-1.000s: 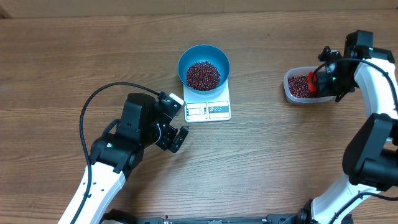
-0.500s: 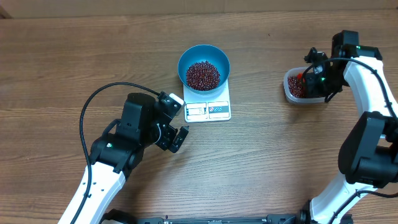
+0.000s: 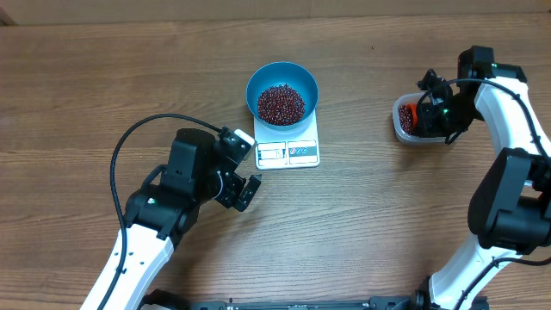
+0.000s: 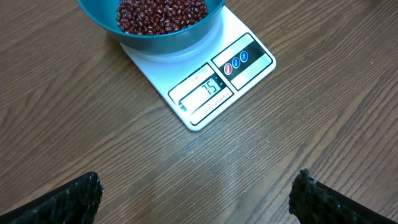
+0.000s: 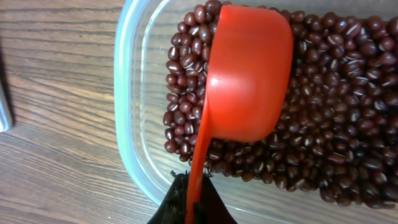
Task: Scoop item into bowl and weigh 150g on scale
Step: 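Dig the red scoop into the tub beans and lift it filled, then carry the filled scoop to the teal bowl and pour beans in, then move the empty red scoop back over the bean tub, then dip the red scoop into the tub beans and lift it filled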
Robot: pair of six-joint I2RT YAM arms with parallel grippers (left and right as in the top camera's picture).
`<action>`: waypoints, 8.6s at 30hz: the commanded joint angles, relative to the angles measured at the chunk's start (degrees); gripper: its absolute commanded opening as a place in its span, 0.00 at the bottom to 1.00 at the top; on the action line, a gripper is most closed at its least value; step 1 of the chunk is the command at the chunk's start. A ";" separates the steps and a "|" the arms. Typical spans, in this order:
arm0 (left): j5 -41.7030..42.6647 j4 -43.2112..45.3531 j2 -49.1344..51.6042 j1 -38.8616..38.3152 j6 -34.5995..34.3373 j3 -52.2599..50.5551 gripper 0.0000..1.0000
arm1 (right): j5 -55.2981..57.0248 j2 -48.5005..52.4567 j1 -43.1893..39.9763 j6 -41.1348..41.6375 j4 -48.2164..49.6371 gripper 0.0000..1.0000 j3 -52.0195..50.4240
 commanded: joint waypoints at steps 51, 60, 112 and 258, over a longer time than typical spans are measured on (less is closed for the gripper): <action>0.66 0.02 0.24 -0.11 1.31 -0.46 1.00 | -42.75 2.21 -19.06 -8.07 -11.76 0.04 0.22; 0.66 0.02 0.24 -0.11 1.31 -0.46 1.00 | -47.98 0.11 -14.91 -8.24 -12.66 0.04 0.24; 0.66 0.02 0.24 -0.11 1.31 -0.46 1.00 | 17.84 -1.03 39.87 18.99 9.33 0.04 17.97; 0.66 0.02 0.57 -0.11 1.31 -0.46 1.00 | -2.78 -9.42 1.11 13.42 11.19 0.04 -12.74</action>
